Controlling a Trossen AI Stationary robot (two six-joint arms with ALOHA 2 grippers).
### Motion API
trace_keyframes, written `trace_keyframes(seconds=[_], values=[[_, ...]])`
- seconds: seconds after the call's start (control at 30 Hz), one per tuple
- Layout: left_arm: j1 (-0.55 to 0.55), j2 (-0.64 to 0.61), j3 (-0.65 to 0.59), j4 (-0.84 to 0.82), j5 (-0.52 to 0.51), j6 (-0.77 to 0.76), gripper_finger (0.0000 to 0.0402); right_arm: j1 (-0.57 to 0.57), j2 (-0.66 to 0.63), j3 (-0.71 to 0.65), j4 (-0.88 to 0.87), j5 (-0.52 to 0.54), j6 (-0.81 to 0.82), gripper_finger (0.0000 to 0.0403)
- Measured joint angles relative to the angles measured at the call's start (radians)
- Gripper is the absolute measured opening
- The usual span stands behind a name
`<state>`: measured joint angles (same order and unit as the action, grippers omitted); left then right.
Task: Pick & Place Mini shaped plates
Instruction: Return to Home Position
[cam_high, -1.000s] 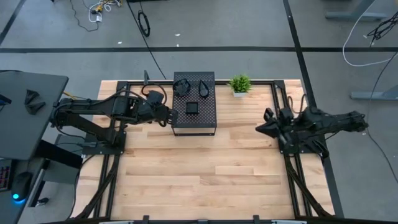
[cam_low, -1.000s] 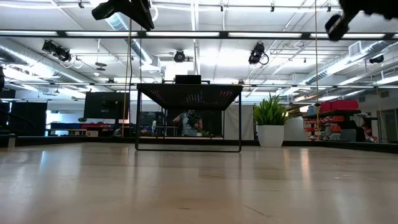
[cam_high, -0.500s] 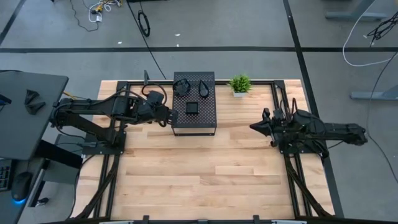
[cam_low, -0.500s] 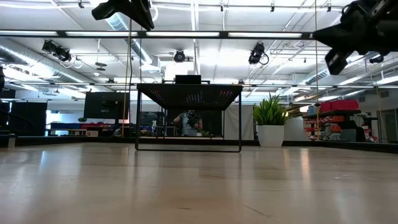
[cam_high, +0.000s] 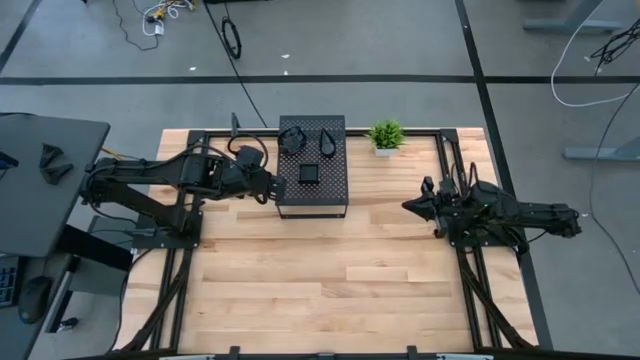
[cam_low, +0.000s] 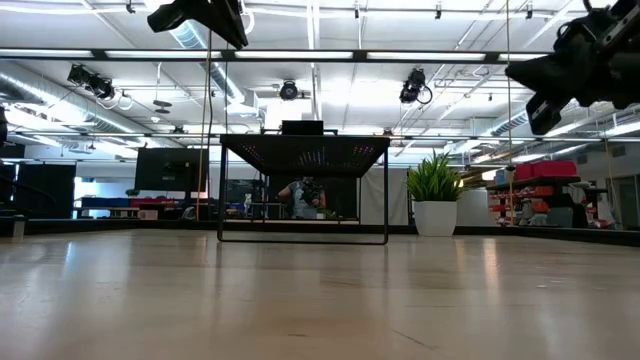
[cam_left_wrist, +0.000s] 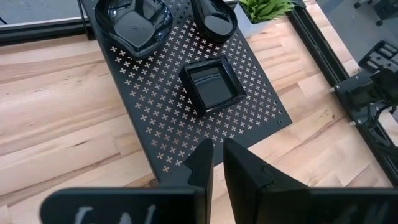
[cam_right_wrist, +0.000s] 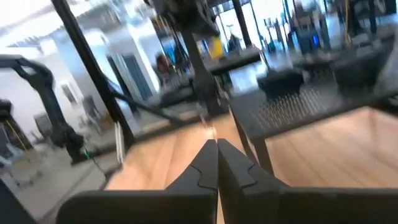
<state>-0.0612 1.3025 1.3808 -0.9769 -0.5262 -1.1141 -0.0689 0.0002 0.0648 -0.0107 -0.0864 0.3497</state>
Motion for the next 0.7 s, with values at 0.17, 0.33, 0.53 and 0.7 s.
trace_keyframes(seconds=[0.17,0.33,0.53,0.7], values=[[0.0,0.0,0.0,0.001,0.0,0.0,0.0039,0.0,0.002,-0.05,0.094,-0.005,-0.028,0.0],[0.0,0.0,0.0,0.0,0.0,0.0,0.0039,0.0,0.0,-0.048,0.096,-0.027,-0.067,0.0],[0.0,0.0,0.0,0.0,0.0,0.0,0.0039,0.0,0.008,-0.049,0.046,-0.061,-0.094,0.0011],[0.0,0.0,0.0,0.0,0.0,0.001,0.0039,0.0,0.01,-0.049,0.046,-0.061,-0.093,0.003]])
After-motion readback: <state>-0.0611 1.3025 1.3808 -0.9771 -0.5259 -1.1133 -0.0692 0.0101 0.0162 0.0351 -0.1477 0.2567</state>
